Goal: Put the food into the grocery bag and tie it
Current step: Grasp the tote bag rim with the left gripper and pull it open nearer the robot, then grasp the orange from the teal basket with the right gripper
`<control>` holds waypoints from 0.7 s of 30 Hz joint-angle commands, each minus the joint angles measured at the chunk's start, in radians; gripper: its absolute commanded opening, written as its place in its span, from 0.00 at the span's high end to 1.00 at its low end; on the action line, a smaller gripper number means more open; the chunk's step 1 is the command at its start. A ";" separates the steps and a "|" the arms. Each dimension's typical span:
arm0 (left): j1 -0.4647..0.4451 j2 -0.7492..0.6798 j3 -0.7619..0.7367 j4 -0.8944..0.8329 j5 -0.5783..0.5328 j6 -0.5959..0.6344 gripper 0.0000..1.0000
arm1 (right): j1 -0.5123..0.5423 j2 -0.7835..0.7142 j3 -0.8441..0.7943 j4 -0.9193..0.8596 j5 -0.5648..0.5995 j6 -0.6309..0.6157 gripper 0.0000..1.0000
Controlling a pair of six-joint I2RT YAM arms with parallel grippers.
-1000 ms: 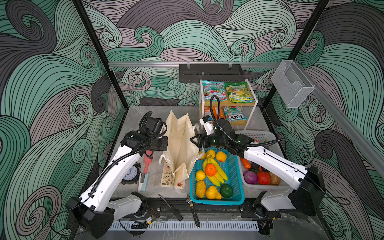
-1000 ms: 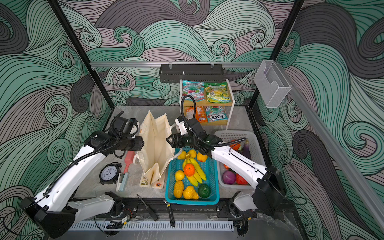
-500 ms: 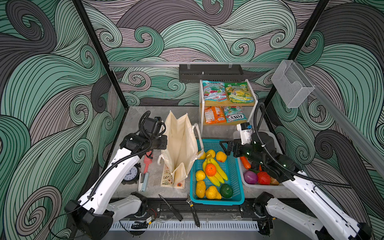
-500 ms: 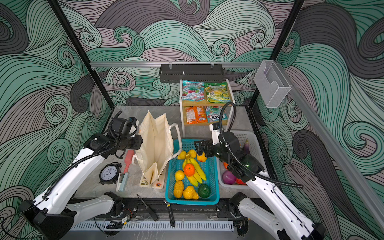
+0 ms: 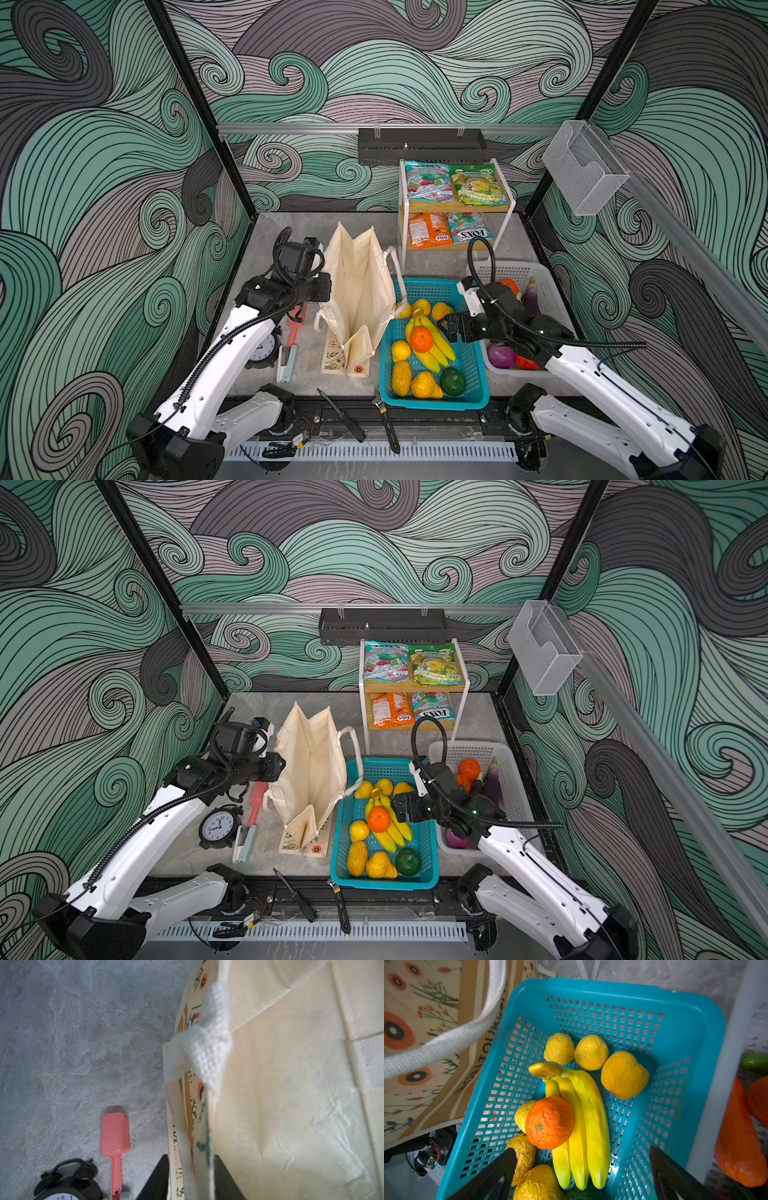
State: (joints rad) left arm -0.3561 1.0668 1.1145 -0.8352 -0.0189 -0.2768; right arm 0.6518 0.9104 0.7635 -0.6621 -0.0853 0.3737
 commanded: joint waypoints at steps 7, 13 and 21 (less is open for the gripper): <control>0.017 -0.044 -0.052 0.128 0.039 -0.019 0.68 | 0.122 0.115 0.006 0.098 0.003 -0.057 0.01; 0.016 -0.048 -0.117 0.232 0.019 0.004 0.72 | 0.126 0.032 -0.019 0.042 -0.024 -0.004 0.01; 0.064 -0.103 -0.091 0.203 0.120 0.004 0.73 | 0.151 -0.040 -0.112 0.099 -0.056 0.014 0.05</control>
State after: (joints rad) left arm -0.3161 0.9951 1.0077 -0.6518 0.0566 -0.2783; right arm 0.7830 0.8856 0.6765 -0.5819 -0.1112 0.3580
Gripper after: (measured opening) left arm 0.270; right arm 0.947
